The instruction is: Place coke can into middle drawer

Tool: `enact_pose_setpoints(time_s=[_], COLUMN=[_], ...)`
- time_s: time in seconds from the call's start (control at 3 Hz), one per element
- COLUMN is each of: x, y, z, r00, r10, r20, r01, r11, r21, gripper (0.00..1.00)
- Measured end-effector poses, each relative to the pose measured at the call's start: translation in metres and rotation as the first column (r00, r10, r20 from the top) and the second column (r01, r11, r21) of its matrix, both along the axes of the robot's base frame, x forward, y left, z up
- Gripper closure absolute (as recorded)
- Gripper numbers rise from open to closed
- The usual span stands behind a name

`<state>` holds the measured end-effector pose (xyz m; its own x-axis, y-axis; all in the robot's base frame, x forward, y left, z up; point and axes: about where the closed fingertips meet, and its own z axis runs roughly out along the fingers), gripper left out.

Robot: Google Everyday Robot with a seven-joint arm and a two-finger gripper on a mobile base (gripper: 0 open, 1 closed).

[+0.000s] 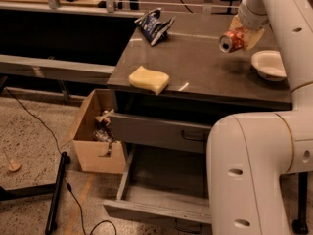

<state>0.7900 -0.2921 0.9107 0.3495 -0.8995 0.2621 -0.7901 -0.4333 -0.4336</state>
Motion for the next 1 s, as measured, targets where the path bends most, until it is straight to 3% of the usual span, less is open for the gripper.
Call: enact_pose_setpoints(time_s=[0.33, 0.67, 1.0], x=[-0.041, -0.079, -0.112], y=[-0.026, -0.053, -0.077], z=[0.021, 0.008, 0.0], r00=[0.9994, 0.9947, 0.9887], r10=[-0.033, -0.064, -0.088], r20=[-0.009, -0.08, -0.121], r01=[0.033, 0.081, 0.118], r11=[0.992, 0.971, 0.957], r21=[0.124, 0.224, 0.266], gripper=[1.0, 1.0, 1.0])
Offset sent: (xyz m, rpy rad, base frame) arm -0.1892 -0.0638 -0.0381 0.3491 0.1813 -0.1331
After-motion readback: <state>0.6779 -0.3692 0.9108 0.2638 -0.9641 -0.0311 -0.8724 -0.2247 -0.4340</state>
